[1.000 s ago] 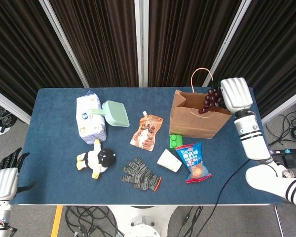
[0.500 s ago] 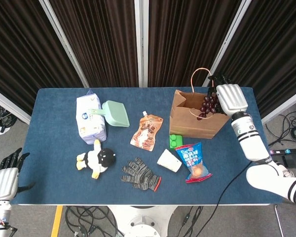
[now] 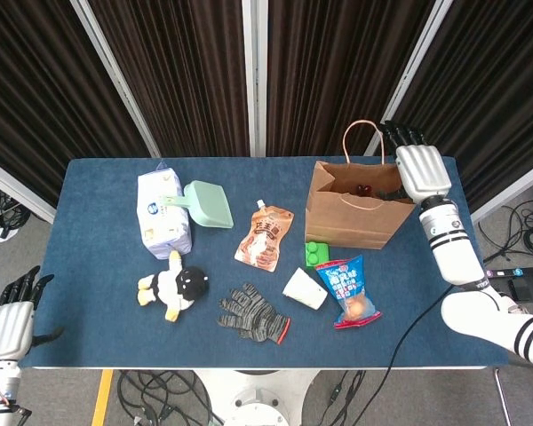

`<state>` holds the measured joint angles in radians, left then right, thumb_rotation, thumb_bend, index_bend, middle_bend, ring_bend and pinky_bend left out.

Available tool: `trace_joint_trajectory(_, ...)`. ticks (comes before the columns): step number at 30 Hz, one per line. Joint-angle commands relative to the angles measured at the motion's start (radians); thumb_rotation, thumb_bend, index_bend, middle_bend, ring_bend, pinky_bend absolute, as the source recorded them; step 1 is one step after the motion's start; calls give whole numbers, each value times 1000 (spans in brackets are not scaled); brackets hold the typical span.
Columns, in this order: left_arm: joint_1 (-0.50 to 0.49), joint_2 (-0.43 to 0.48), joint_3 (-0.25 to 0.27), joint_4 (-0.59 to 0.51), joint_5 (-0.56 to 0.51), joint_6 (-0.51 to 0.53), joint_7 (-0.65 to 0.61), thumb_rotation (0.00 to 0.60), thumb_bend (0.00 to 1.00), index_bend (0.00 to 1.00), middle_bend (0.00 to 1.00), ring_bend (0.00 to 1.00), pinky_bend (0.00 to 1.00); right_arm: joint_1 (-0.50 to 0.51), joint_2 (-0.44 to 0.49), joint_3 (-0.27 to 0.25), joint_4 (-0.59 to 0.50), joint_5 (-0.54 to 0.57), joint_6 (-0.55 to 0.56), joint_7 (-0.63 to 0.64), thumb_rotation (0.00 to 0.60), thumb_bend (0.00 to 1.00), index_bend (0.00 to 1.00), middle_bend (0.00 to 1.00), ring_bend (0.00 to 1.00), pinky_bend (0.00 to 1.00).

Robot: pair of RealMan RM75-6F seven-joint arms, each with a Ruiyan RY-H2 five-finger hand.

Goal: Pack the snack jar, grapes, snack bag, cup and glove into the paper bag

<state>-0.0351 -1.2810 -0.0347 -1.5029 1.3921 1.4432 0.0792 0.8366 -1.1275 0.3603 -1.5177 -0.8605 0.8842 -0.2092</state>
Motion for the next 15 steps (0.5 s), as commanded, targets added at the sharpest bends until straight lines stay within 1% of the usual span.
trace_joint_trajectory(1, 1, 0, 0, 0, 0, 0, 0, 600, 116, 216, 144, 110, 134, -23, 1, 11, -15, -58, 40, 62, 600, 0, 0, 37, 0, 40)
trace_joint_trajectory(3, 1, 0, 0, 0, 0, 1, -1, 600, 116, 216, 144, 110, 134, -54, 7, 15, -26, -128, 90, 124, 600, 0, 0, 74, 0, 41)
trace_joint_trajectory(4, 1, 0, 0, 1, 0, 1, -1, 600, 115, 216, 144, 110, 134, -82, 14, 11, -35, -184, 130, 170, 600, 0, 0, 93, 0, 46)
trace_joint_trajectory(6, 1, 1, -1, 1, -1, 0, -1, 600, 115, 216, 144, 111, 134, -128, 35, -4, -57, -275, 186, 245, 600, 0, 0, 165, 2, 113)
trace_joint_trajectory(7, 0, 2, -1, 0, -1, -1, -1, 600, 115, 216, 144, 111, 134, -163, 53, -18, -77, -336, 225, 303, 600, 0, 6, 215, 23, 173)
trace_joint_trajectory(8, -1, 2, -2, 0, -1, -2, 0, 600, 116, 216, 144, 111, 134, -191, 66, -29, -92, -383, 257, 351, 600, 4, 21, 247, 48, 212)
trace_joint_trajectory(10, -5, 3, -3, -2, 0, -4, 3, 600, 116, 216, 144, 110, 134, -253, 99, -68, -118, -498, 327, 465, 600, 31, 94, 318, 134, 308)
trace_joint_trajectory(12, -8, 4, -5, -5, 1, -6, 7, 600, 116, 216, 144, 110, 134, -302, 123, -108, -126, -590, 388, 547, 600, 70, 212, 400, 233, 415)
trace_joint_trajectory(13, -10, 5, -6, -7, 3, -6, 9, 600, 116, 216, 143, 110, 134, -331, 136, -137, -123, -647, 425, 591, 600, 81, 262, 438, 278, 457)
trace_joint_trajectory(15, -13, 7, -8, -11, 6, -5, 12, 600, 116, 216, 143, 110, 134, -370, 154, -182, -117, -714, 464, 651, 600, 96, 325, 486, 327, 507)
